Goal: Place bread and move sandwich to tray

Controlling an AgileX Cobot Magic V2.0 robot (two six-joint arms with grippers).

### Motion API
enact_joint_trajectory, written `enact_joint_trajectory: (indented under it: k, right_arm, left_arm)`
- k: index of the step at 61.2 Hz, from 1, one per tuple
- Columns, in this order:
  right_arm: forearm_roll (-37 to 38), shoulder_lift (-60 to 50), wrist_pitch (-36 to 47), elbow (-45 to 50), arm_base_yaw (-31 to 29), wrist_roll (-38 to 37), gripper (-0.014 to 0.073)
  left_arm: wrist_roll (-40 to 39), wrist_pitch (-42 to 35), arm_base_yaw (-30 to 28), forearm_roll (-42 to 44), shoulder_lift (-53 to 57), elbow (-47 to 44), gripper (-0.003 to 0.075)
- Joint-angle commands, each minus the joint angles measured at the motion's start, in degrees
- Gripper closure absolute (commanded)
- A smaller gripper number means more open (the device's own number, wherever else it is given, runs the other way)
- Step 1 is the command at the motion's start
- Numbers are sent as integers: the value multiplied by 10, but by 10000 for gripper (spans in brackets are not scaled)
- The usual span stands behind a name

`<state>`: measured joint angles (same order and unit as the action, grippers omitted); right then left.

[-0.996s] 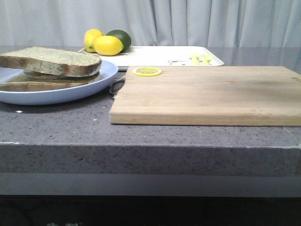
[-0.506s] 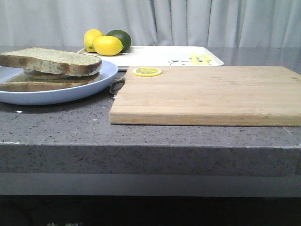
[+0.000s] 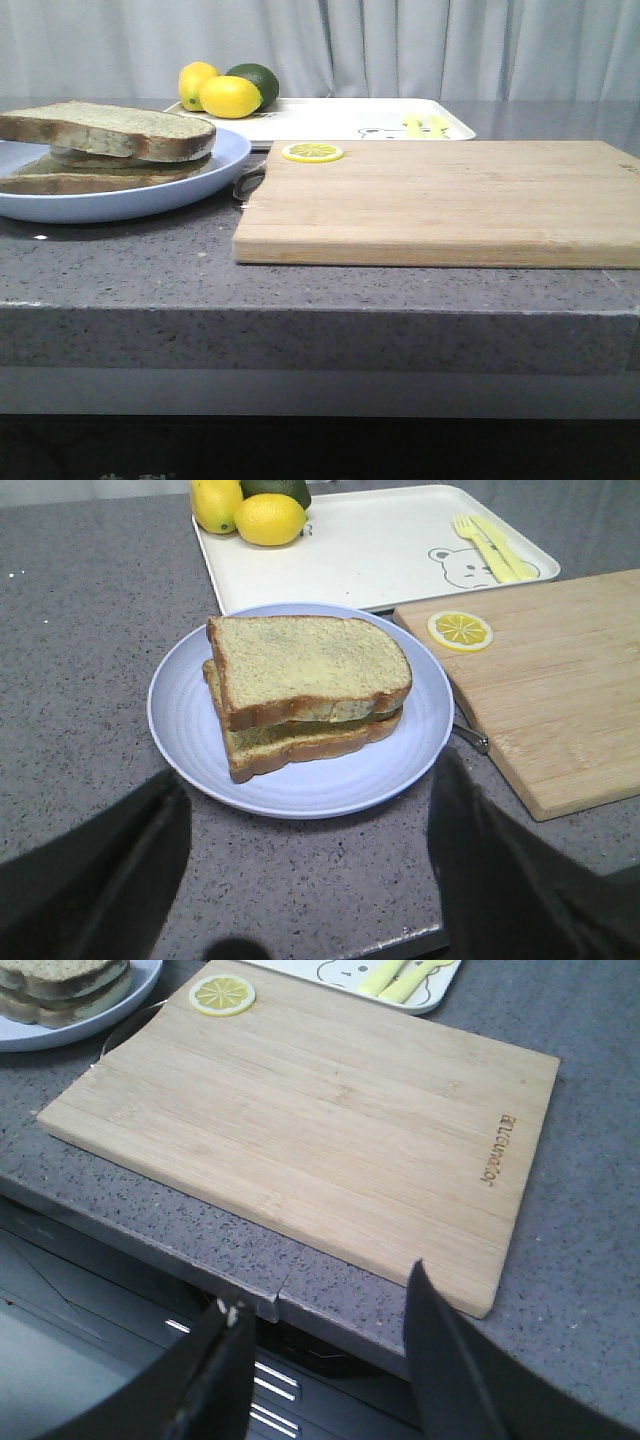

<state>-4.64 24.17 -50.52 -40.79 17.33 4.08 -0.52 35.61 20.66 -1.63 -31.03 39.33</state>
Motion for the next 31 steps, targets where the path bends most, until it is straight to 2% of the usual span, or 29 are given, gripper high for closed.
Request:
enact_joint_trajectory:
  k: [1,9,19,31]
  right_arm:
    - [0,2,51,-10,-2,-1,219]
    - [0,2,52,-10,-2,-1,219]
    - [0,2,53,-10,-2,-1,219]
    - [0,2,43,-10,-2,-1,219]
  left_arm:
    - [-1,-23,3,0,-17,19,227]
    - [-1,34,3,7,-63,43,227]
    - [-8,104,-11,58,-148,110,227]
    - [-8,155,-104,68,-263,205,227]
